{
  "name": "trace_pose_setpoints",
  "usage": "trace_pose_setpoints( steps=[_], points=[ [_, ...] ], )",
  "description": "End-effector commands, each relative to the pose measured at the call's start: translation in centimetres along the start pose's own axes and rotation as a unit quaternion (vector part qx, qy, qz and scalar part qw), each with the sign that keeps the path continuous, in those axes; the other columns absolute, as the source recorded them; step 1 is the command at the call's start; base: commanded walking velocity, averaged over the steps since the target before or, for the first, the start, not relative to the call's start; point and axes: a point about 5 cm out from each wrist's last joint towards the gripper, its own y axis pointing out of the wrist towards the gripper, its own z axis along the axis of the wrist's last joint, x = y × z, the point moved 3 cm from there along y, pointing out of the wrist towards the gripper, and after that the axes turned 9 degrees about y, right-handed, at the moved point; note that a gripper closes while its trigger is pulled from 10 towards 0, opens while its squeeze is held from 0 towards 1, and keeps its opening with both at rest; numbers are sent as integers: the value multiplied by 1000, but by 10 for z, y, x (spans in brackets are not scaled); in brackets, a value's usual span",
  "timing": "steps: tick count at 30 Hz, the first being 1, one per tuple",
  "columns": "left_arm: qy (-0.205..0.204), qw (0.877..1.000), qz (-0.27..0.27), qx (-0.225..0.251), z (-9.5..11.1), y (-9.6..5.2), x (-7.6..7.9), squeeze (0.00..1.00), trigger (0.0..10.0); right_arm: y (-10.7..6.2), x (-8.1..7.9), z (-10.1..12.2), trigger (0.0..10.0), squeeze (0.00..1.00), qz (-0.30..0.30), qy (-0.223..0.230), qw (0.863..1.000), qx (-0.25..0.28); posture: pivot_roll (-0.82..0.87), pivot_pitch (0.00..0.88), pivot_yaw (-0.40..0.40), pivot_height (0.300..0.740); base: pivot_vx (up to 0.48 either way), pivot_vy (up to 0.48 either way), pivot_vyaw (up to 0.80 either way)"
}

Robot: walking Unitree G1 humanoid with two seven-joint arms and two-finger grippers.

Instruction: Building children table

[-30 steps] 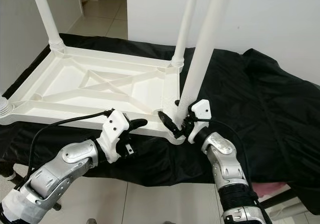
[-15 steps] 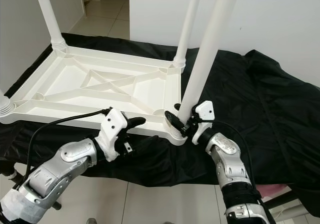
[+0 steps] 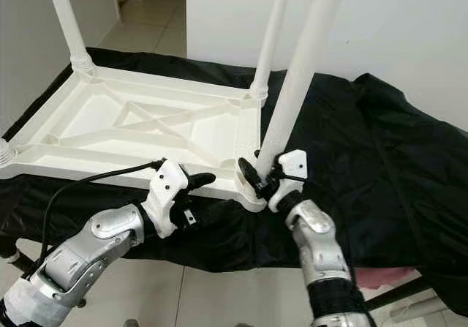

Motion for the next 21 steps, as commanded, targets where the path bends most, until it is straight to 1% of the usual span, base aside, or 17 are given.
trace_pose_setpoints(
  steps=[1, 3, 4, 5, 6, 7, 8, 9, 10, 11, 12, 13, 16, 17, 19, 21],
  points=[
    [6, 999, -33, 3, 2, 0, 7, 0, 10000, -1, 5, 5, 10000, 0, -34, 8, 999, 12, 27, 0, -96, 740, 0, 0, 0],
    [6, 999, -36, 2, 2, 0, 8, 0, 10000, -4, 2, 4, 10000, 0, -78, 18, 997, 21, 23, 0, -99, 740, 0, 0, 0],
    [6, 999, -37, 2, 2, 0, 8, 0, 10000, -5, 0, 3, 10000, 0, -93, 23, 995, 22, 23, 0, -99, 740, 0, 0, 0],
    [6, 999, -37, 2, 2, 0, 8, 0, 10000, -5, 0, 3, 10000, 0, -93, 23, 995, 22, 23, 0, -99, 740, 0, 0, 0],
    [7, 999, -39, 2, 1, 0, 9, 0, 10000, -8, 2, 1, 10000, 0, -131, 28, 991, 22, 21, 0, -99, 740, 0, 0, 0],
    [7, 999, -41, 2, 1, 0, 9, 0, 10000, -9, 4, -1, 10000, 0, -157, 30, 987, 21, 21, 0, -99, 740, 0, 0, 0],
    [8, 999, -42, 2, 1, 1, 9, 0, 10000, -12, 7, -4, 10000, 0, -188, 24, 982, 16, 21, 0, -100, 740, 0, 0, 0],
    [8, 999, -43, 2, 1, 1, 9, 0, 10000, -15, 10, -7, 10000, 0, -227, 23, 973, 12, 20, 0, -99, 740, 0, 0, 0],
    [8, 999, -43, 2, 1, 1, 9, 0, 10000, -15, 10, -7, 10000, 0, -227, 23, 973, 12, 20, 0, -99, 740, 0, 0, 0],
    [9, 999, -43, 3, 1, 1, 9, 0, 10000, -17, 9, -8, 10000, 0, -243, 28, 970, 12, 20, 0, -99, 740, 0, 0, 0],
    [9, 999, -43, 3, 1, 1, 9, 0, 10000, -17, 9, -8, 10000, 0, -243, 28, 970, 12, 20, 0, -99, 740, 0, 0, 0],
    [8, 999, -44, 3, 1, 2, 9, 0, 10000, -18, 5, -9, 10000, 0, -245, 36, 969, 10, 18, 0, -100, 740, 0, 0, 0],
    [8, 999, -44, 4, 1, 2, 9, 0, 10000, -18, 4, -8, 10000, 0, -243, 34, 969, 11, 18, 0, -100, 740, 0, 0, 0],
    [9, 999, -46, 5, 2, 3, 9, 0, 10000, -18, 3, -7, 10000, 0, -236, 37, 971, 17, 14, 0, -99, 740, 0, 0, 0],
    [8, 999, -47, 6, 2, 3, 10, 0, 10000, -16, -4, -3, 10000, 0, -212, 39, 976, 26, 14, 0, -97, 740, 0, 0, 0],
    [8, 999, -47, 6, 2, 3, 10, 0, 10000, -15, -6, -2, 10000, 0, -206, 40, 977, 28, 14, 0, -97, 740, 0, 0, 0]
  ],
)
